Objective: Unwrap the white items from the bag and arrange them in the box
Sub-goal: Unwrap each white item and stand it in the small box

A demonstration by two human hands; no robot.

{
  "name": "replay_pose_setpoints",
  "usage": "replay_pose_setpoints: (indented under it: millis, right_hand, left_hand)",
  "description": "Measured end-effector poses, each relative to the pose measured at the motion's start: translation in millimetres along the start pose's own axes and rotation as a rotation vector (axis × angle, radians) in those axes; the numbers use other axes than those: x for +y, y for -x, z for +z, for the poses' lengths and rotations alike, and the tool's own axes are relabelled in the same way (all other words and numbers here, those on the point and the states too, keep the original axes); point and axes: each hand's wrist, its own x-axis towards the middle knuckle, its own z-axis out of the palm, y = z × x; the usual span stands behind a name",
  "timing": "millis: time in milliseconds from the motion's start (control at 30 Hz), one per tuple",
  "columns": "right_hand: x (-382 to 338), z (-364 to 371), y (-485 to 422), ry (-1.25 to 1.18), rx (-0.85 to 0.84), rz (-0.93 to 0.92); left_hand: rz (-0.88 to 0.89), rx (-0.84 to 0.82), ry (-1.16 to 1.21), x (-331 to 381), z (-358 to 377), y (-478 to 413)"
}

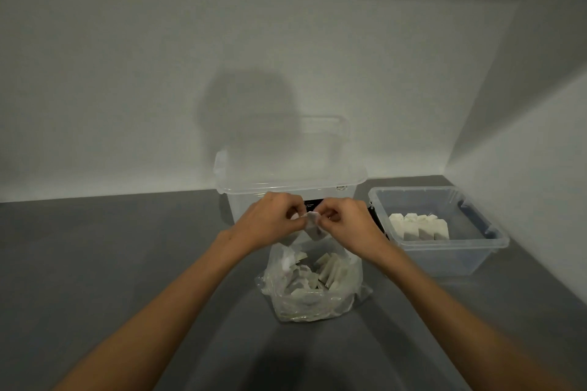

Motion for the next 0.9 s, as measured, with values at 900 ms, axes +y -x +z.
replay_pose_setpoints:
  millis: [900]
  right_hand:
    - [29,-110,-8,0.050,0.118,0.007]
  left_hand:
    - [-0.004,0.016,0.341,61,7,-54]
